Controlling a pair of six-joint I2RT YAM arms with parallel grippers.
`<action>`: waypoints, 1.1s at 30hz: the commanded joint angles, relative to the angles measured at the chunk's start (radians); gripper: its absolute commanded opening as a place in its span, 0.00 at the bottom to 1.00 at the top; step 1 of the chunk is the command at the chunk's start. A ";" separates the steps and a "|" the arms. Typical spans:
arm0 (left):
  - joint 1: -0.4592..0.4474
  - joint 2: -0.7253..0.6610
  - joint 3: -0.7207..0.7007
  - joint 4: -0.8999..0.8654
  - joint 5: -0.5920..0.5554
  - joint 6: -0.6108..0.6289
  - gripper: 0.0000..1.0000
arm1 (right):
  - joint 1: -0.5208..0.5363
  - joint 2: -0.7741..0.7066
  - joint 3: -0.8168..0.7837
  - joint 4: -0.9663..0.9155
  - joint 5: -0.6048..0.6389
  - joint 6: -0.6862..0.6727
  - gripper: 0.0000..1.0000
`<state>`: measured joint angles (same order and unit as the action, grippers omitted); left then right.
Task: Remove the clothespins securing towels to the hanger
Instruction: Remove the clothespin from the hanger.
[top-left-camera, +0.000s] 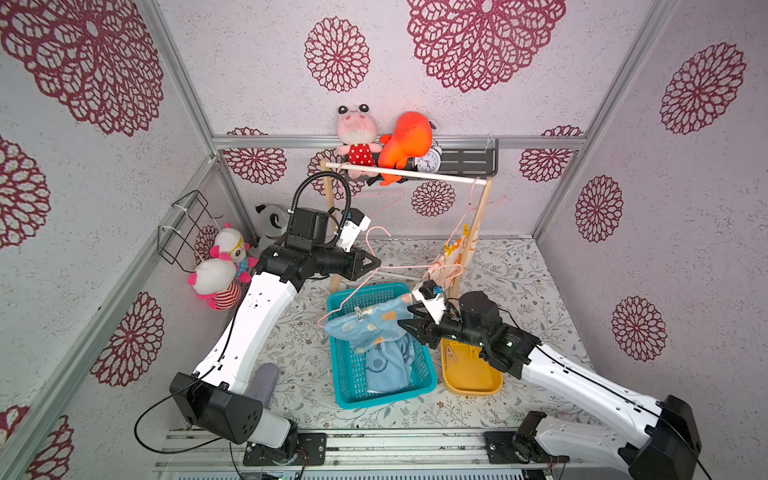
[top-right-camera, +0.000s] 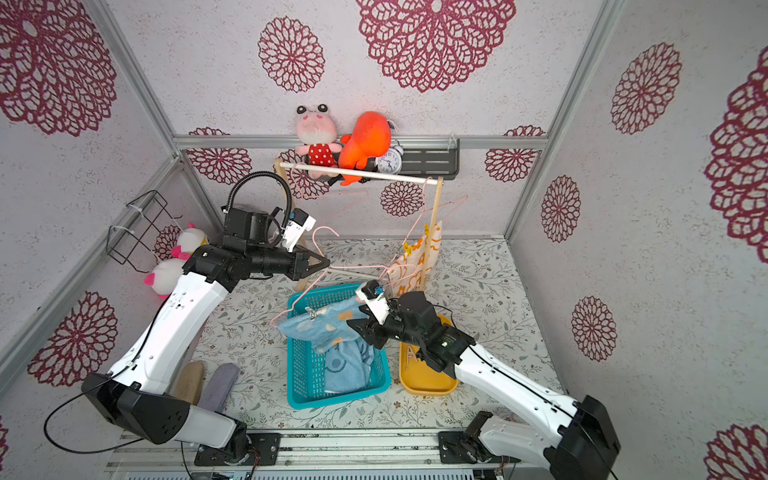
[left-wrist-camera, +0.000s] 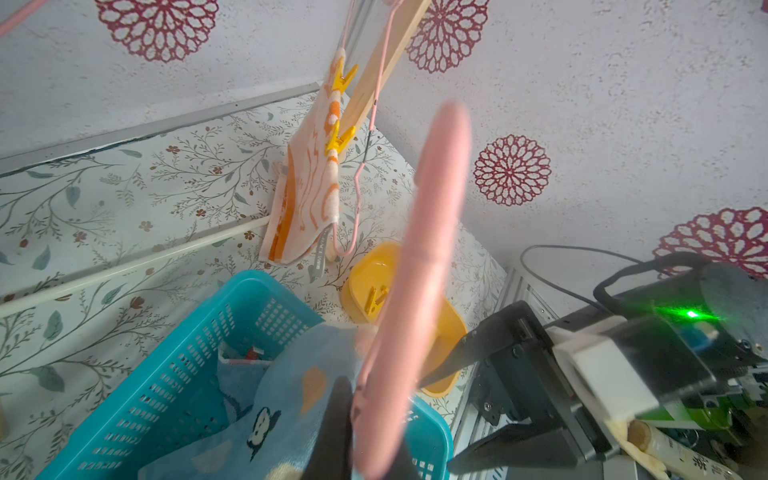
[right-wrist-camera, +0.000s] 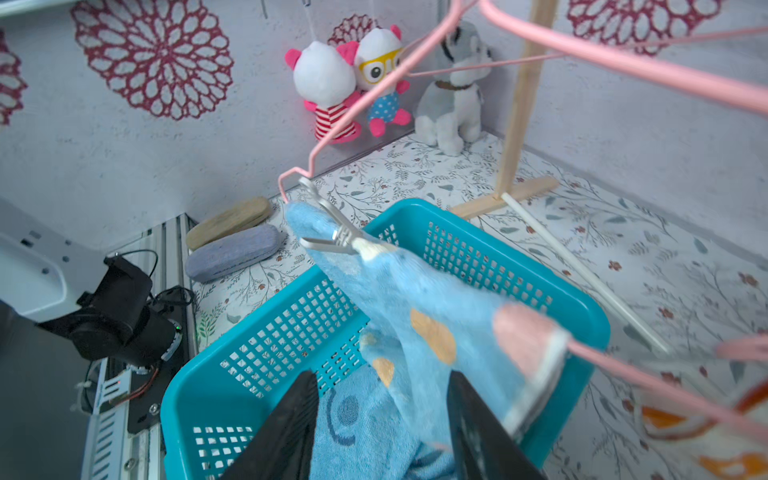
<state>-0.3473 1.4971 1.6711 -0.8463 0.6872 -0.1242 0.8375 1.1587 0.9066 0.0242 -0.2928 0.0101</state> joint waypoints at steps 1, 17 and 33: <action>-0.013 0.014 0.037 -0.021 0.057 0.030 0.00 | 0.023 0.051 0.094 -0.065 -0.061 -0.166 0.53; -0.017 0.029 0.054 -0.055 0.098 0.056 0.00 | 0.113 0.269 0.265 -0.144 0.050 -0.435 0.55; -0.021 0.038 0.054 -0.061 0.101 0.063 0.00 | 0.152 0.357 0.333 -0.087 0.060 -0.483 0.52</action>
<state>-0.3622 1.5284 1.6989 -0.9054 0.7601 -0.0784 0.9760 1.5143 1.2030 -0.0925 -0.2359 -0.4492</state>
